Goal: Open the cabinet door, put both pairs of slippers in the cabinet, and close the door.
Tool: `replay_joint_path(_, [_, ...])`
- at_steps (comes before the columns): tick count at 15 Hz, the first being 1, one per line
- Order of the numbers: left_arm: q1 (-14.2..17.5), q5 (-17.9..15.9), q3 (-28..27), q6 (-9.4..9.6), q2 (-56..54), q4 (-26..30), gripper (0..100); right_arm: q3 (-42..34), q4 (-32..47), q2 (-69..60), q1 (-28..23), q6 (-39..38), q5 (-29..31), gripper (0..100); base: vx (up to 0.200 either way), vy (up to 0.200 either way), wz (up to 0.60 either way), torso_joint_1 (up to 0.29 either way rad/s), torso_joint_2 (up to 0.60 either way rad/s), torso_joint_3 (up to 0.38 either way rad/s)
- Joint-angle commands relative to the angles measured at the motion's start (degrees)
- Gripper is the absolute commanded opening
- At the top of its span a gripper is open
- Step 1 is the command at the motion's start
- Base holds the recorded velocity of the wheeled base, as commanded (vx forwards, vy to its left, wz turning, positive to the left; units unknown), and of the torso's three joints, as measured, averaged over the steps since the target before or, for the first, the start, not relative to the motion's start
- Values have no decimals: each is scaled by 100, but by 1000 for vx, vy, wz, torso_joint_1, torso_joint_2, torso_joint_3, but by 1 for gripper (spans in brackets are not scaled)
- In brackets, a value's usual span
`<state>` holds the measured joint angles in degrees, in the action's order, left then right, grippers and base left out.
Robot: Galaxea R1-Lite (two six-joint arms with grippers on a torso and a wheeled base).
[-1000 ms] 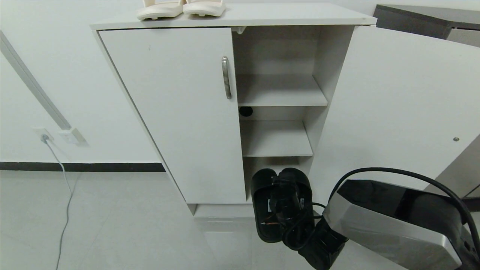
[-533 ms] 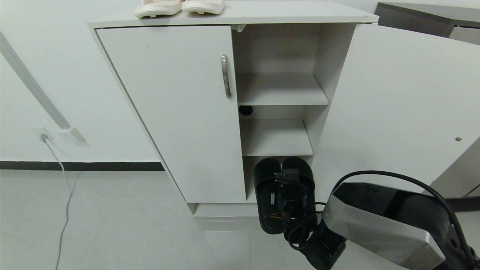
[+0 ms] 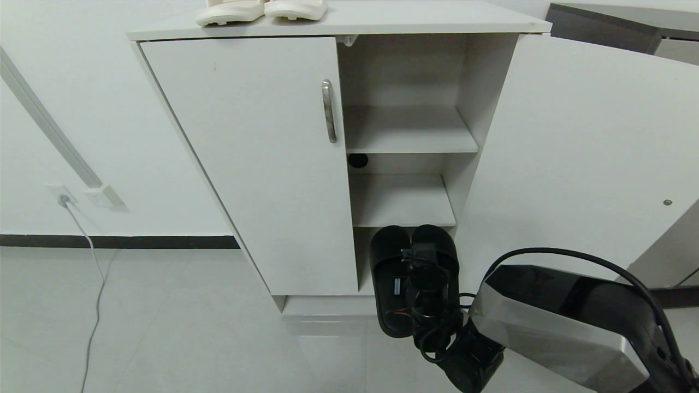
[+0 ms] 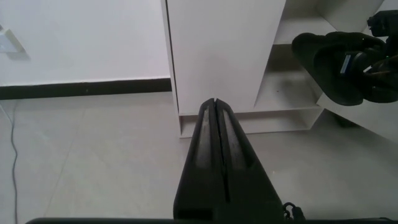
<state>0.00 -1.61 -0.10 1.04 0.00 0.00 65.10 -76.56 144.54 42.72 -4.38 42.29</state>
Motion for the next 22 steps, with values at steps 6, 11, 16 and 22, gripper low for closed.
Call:
replay_joint_path(6, [0, -6, 1, 2, 9, 0, 0, 3, -8, -49, 0, -2, -10, 0, 200, 0, 0, -1, 0, 2])
replay_joint_path(11, [0, 3, 1, -7, 9, 0, 0, 3, -17, -75, 9, -2, -1, 0, 160, 0, 0, -2, 2, 3])
replay_joint_path(16, [0, 3, 1, -7, 9, 0, 0, 354, 449, -119, -26, -2, -63, 0, 0, 0, 0, 0, 0, 0])
replay_joint_path(22, [0, 38, 1, -60, 9, 0, 0, 2139, 1820, 373, -281, -28, -160, 0, 0, 0, 0, 0, 0, 0])
